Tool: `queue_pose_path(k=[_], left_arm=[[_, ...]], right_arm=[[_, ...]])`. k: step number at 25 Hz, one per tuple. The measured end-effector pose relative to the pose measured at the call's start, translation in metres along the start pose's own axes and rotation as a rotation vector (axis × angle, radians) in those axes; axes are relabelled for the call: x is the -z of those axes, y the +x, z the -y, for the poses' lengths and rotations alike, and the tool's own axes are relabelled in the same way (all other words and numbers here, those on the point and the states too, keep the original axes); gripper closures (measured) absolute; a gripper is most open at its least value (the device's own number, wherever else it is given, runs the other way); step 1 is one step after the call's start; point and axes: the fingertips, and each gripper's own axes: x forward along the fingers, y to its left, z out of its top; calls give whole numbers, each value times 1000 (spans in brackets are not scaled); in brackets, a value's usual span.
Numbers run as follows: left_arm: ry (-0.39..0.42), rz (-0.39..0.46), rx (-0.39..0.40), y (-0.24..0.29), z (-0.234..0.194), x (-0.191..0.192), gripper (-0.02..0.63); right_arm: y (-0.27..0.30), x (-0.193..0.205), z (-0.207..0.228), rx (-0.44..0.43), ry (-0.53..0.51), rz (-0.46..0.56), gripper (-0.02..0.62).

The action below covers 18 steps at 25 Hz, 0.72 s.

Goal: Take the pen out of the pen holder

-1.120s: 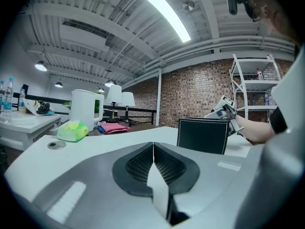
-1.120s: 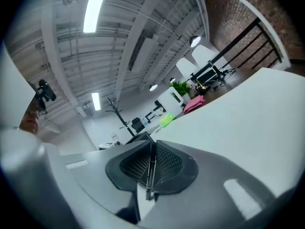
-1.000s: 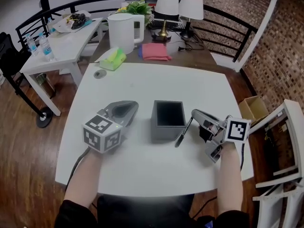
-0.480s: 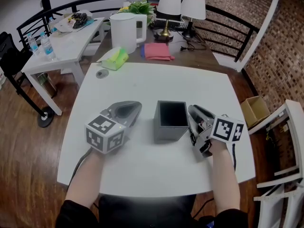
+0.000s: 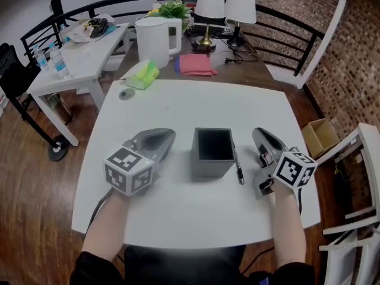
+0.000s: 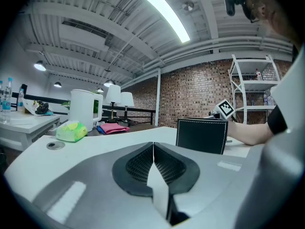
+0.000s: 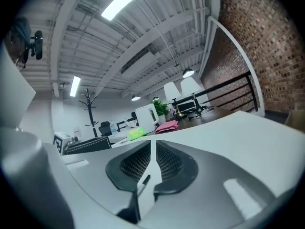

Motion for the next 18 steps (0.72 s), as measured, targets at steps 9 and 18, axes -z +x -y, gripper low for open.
queue_pose_path(k=[9,18], left_arm=[[4,12,0,1,6,-1,601],[6,9,8,2,6,-2,601]], right_arm=[[-8,3,17,117,-218,53,581],[-7,13,12,123,-231,9,583]])
